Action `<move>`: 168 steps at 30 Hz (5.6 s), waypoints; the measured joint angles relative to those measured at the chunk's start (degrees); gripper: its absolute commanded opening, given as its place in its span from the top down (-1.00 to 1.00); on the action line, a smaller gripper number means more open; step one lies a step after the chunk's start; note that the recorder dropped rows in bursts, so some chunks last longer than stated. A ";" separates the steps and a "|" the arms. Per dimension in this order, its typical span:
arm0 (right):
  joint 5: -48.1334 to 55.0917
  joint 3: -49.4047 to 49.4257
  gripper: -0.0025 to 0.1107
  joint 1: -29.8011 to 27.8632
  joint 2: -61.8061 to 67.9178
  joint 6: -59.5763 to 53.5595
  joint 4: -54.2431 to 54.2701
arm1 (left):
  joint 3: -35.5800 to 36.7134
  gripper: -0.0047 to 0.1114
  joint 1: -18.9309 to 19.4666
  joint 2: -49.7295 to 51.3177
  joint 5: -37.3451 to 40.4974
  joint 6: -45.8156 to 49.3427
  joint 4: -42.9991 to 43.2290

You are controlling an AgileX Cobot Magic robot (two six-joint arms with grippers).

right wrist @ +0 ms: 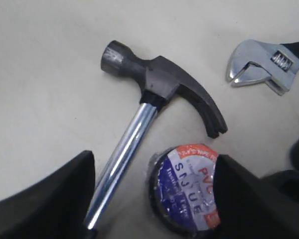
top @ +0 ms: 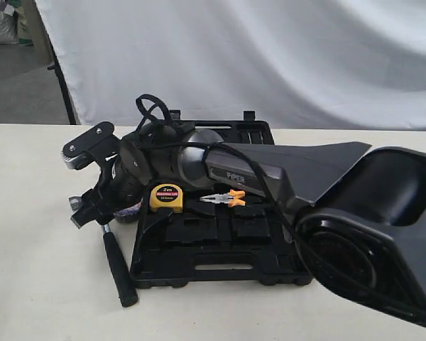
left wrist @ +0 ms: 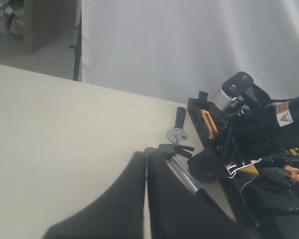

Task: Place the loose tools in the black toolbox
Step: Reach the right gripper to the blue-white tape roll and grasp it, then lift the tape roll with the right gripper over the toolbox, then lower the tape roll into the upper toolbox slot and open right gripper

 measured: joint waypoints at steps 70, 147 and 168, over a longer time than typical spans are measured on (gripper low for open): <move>19.49 3.70 0.96 -12.04 -12.19 3.86 2.44 | 0.00 0.91 0.00 0.00 0.00 0.00 0.00; -12.68 8.48 0.96 -21.11 -0.84 5.07 3.05 | 0.00 0.91 0.00 0.00 0.00 0.00 0.00; -10.34 5.53 0.86 -21.11 1.26 5.31 3.28 | 0.00 0.91 0.00 0.00 0.00 0.00 0.00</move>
